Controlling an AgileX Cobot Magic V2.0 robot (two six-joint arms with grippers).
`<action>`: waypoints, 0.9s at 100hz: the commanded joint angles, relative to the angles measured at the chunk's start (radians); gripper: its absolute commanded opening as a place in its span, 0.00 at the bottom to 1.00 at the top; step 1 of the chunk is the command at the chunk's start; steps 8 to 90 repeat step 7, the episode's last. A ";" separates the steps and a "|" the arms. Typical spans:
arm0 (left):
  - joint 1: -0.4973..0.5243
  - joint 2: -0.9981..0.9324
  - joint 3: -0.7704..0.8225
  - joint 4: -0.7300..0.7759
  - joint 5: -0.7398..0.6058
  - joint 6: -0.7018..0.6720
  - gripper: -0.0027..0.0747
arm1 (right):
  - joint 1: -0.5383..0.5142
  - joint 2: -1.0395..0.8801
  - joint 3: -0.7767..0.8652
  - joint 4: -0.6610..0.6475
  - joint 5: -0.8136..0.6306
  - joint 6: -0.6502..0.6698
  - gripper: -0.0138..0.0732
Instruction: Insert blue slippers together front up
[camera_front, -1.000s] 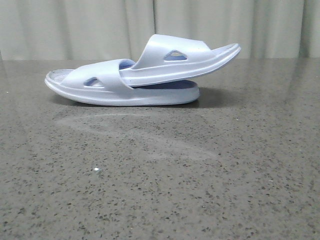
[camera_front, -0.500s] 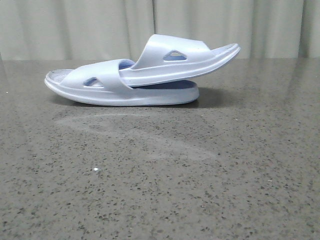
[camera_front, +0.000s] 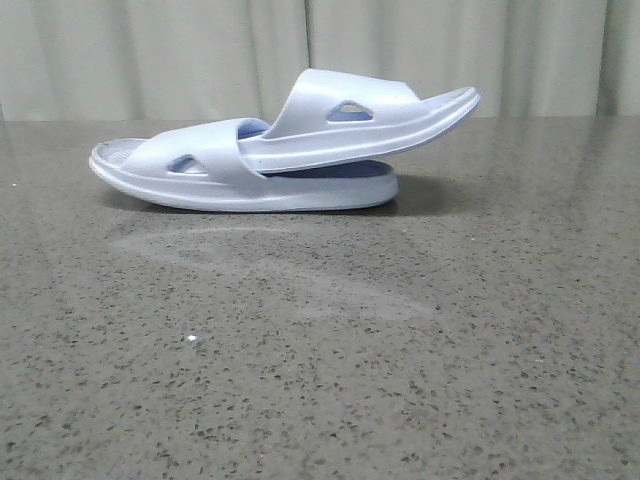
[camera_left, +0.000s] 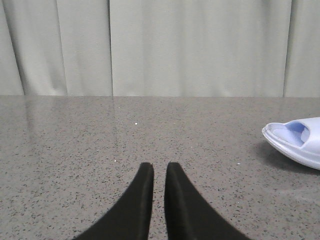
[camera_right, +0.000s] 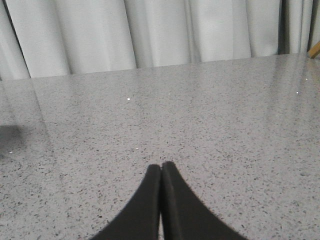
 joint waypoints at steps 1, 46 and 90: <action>0.002 0.008 0.010 -0.002 -0.079 -0.008 0.05 | 0.000 -0.021 0.021 -0.008 -0.084 0.004 0.06; 0.002 0.008 0.010 -0.002 -0.079 -0.008 0.05 | 0.000 -0.021 0.021 -0.008 -0.084 0.004 0.06; 0.002 0.008 0.010 -0.002 -0.079 -0.008 0.05 | 0.000 -0.021 0.021 -0.008 -0.084 0.004 0.06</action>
